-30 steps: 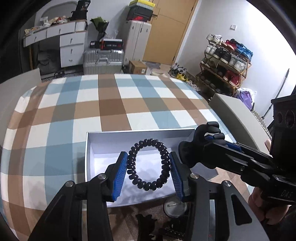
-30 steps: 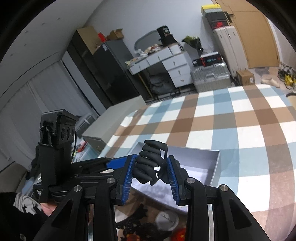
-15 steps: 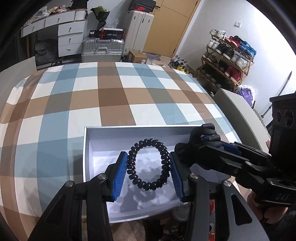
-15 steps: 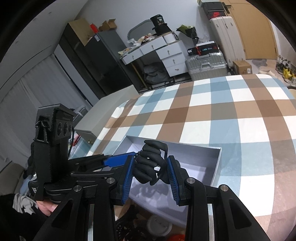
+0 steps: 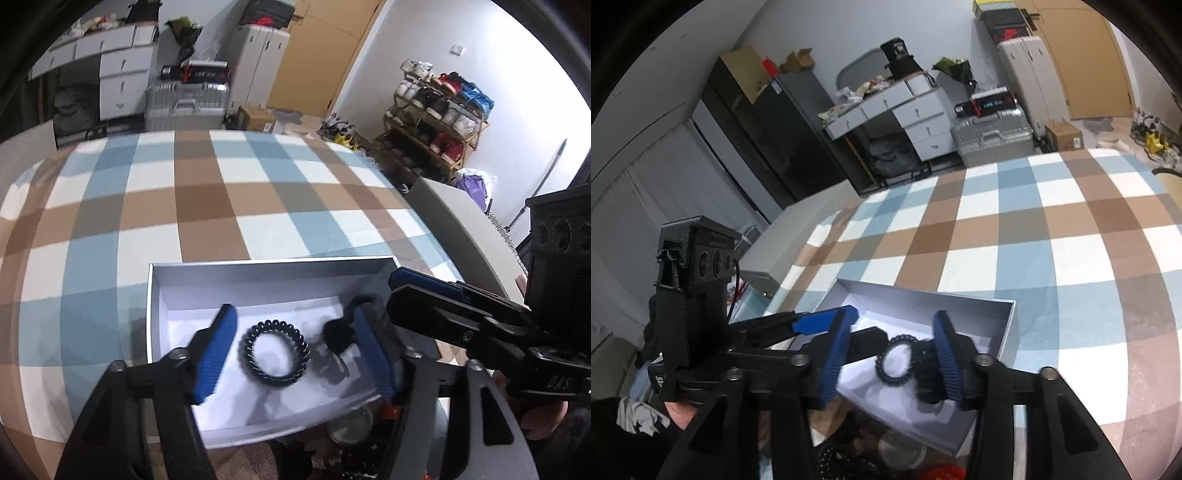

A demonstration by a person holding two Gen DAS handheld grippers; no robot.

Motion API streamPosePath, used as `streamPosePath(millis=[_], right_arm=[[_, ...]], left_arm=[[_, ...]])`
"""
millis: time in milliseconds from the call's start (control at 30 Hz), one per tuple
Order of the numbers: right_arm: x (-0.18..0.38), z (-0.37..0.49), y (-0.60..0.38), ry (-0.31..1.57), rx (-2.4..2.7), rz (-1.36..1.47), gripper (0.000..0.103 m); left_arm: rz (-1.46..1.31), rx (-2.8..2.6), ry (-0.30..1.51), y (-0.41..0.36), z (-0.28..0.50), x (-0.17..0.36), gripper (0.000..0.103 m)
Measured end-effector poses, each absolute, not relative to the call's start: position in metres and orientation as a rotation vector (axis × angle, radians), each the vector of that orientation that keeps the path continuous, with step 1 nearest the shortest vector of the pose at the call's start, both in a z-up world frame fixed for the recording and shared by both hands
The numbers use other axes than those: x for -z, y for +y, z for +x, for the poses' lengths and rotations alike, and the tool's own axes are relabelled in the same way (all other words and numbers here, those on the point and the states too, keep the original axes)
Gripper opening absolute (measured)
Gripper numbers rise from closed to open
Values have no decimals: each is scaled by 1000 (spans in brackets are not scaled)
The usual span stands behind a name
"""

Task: Organize jewelry
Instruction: 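Carry bracelet and clip into the silver box and open both tools, then lift both tools out of the box back toward the pile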

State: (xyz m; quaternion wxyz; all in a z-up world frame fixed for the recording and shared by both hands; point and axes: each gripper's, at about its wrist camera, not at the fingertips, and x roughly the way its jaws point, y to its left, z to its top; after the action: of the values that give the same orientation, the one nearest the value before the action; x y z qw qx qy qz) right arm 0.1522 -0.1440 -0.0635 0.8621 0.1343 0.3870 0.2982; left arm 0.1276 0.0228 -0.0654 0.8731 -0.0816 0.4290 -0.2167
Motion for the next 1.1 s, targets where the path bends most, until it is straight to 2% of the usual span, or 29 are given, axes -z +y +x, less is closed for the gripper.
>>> streamPosePath(millis=[200, 267, 400, 500, 600, 767, 867, 967, 1100], right_arm=[[48, 131, -159, 740, -593, 295, 63], [43, 124, -164, 720, -577, 304, 74], [31, 105, -173, 671, -556, 303, 77], [25, 93, -176, 649, -539, 302, 84], [20, 79, -178, 637, -538, 293, 90], [12, 56, -176, 600, -534, 277, 103], [8, 43, -175, 573, -530, 260, 103], [7, 31, -174, 552, -523, 240, 103], [10, 16, -174, 526, -501, 208, 103]], left_arm=[[-111, 407, 826, 19, 107, 46, 71], [-93, 391, 801, 18, 100, 41, 73], [-79, 385, 770, 17, 87, 34, 74], [-77, 356, 746, 18, 77, 28, 74], [-83, 337, 724, 20, 66, 24, 82], [-62, 305, 685, 19, 49, 18, 83], [-54, 313, 656, 20, 36, 16, 88], [-44, 313, 632, 22, 22, 19, 101], [-73, 260, 628, 33, 10, 28, 102]])
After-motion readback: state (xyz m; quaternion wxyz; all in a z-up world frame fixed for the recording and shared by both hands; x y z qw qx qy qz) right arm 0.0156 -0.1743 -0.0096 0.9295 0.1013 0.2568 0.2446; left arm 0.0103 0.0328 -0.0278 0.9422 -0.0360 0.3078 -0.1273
